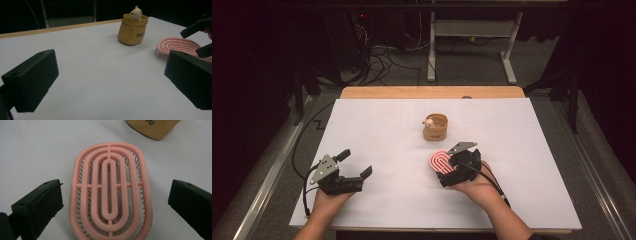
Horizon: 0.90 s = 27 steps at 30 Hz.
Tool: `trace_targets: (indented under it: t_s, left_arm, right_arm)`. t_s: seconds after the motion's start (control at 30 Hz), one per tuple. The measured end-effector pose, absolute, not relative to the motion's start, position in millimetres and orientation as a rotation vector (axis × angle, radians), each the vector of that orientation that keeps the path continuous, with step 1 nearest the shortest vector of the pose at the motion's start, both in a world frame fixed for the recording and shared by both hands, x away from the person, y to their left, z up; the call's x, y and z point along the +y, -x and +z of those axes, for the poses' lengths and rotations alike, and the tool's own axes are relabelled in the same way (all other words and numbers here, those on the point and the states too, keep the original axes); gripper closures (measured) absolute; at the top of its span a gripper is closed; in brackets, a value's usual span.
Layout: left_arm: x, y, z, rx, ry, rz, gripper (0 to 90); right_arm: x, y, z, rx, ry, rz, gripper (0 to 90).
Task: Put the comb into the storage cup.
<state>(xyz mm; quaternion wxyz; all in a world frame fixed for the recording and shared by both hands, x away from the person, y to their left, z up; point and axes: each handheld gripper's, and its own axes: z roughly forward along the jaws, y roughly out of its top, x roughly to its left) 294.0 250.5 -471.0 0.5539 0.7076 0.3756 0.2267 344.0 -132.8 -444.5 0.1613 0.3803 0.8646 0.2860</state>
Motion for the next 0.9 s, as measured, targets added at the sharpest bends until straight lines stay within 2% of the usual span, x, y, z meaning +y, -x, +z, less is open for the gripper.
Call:
trace_targets:
  t_s: [0.47, 0.6, 0.83, 0.9]
  left_arm:
    - [251.4, -293.9, -470.5, 0.894, -1.666, 0.543, 0.0]
    - [251.8, -294.0, -470.5, 0.898, -1.662, 0.545, 0.0]
    - [253.7, -294.8, -470.5, 0.905, -1.657, 0.540, 0.1]
    - [253.9, -294.8, -470.5, 0.906, -1.654, 0.541, 0.0]
  right_arm:
    - [-115.9, -350.7, -455.1, 2.516, -1.071, 0.686, 0.5]
    - [-112.8, -351.1, -457.6, 2.523, -1.065, 0.655, 4.7]
    - [-113.0, -349.0, -458.7, 2.510, -1.051, 0.653, 19.0]
    - [-114.3, -349.3, -458.2, 2.511, -1.050, 0.659, 19.5]
